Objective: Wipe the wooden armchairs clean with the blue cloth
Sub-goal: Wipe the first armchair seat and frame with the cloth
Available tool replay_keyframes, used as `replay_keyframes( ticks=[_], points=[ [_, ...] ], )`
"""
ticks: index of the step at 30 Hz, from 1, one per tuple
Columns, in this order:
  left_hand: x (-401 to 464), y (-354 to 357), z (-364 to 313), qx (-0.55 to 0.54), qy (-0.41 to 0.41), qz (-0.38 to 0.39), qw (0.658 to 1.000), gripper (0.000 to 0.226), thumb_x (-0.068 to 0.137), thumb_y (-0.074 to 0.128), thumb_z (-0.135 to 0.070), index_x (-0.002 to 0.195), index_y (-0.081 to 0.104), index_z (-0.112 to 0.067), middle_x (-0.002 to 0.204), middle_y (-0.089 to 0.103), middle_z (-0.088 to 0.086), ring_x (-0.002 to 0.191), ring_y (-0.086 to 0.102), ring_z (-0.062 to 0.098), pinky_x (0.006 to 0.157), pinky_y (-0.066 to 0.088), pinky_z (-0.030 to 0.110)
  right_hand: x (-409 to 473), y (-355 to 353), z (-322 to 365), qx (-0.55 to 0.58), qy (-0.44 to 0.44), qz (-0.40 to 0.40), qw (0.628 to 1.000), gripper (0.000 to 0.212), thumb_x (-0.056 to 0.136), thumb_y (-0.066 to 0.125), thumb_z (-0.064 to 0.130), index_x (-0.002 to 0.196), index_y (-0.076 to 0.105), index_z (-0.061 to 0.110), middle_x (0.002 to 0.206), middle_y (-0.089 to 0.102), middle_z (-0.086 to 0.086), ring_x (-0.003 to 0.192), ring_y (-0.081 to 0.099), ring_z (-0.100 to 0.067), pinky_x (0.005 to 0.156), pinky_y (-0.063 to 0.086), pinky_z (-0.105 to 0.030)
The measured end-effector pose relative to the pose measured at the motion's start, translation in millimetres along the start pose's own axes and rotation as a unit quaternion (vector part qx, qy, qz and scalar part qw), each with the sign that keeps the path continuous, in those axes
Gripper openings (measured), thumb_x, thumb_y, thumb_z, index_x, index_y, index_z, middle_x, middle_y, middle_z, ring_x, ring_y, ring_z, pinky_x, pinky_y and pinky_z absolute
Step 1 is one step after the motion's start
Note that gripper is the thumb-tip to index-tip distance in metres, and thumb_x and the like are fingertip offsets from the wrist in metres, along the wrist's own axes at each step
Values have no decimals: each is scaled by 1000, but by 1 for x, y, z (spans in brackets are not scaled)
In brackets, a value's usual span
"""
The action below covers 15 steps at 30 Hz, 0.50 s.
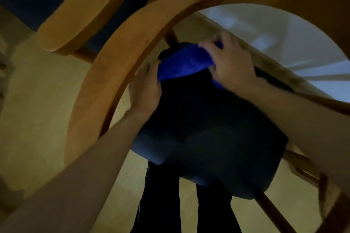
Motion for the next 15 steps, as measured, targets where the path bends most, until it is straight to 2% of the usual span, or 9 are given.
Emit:
replay_keyframes(
  ticks=[2,4,6,8,10,12,15],
  points=[
    [41,2,-16,-26,22,-5,999,32,89,52,-18,118,48,-29,107,57,-8,88,50,-2,73,34,12,12,-3,-29,-75,46,2,996,71,83,63,11,145,33,31,135,38,-19,112,47,-39,69,50,-44],
    [65,8,-27,-48,74,46,995,33,88,50,-15,118,52,-29,110,57,-10,90,51,-3,75,36,12,6,0,-52,-123,97,21,987,67,86,61,11,144,32,31,140,34,-20,116,44,-43,73,49,-49],
    [67,20,-28,-26,162,116,980,36,88,47,-10,120,58,-22,117,60,1,105,57,14,89,40,21,-14,12,-63,-126,98,81,984,58,88,58,15,140,36,27,142,33,-22,120,40,-45,85,48,-54],
    [54,35,-24,35,174,180,968,47,87,50,-2,129,55,-20,136,52,6,126,47,25,106,35,36,-39,28,-57,-97,90,138,982,56,88,61,17,138,39,25,140,36,-20,122,39,-43,94,44,-56],
    [42,44,-23,54,150,179,971,51,82,56,2,128,56,-21,137,49,5,126,46,25,104,38,45,-57,39,-41,-79,102,164,978,59,85,62,18,138,38,26,138,38,-17,121,40,-39,96,40,-54],
    [32,44,-27,63,169,184,966,45,79,60,-1,119,60,-21,129,52,3,118,49,25,96,42,50,-74,46,-24,-77,104,197,972,65,83,63,21,140,33,29,138,38,-14,120,42,-36,97,39,-52],
    [3,36,-18,73,208,251,943,43,79,62,-2,116,63,-25,129,52,0,119,47,23,93,43,50,-114,54,1,-50,96,258,960,68,84,62,22,142,28,31,140,35,-12,121,42,-32,98,38,-48]
  ],
)
Point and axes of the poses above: each hand's wrist, its own x-axis towards the middle knuckle, its own y-axis out of the palm, z = x × y, the point moved 1 cm from there along x, towards the middle knuckle
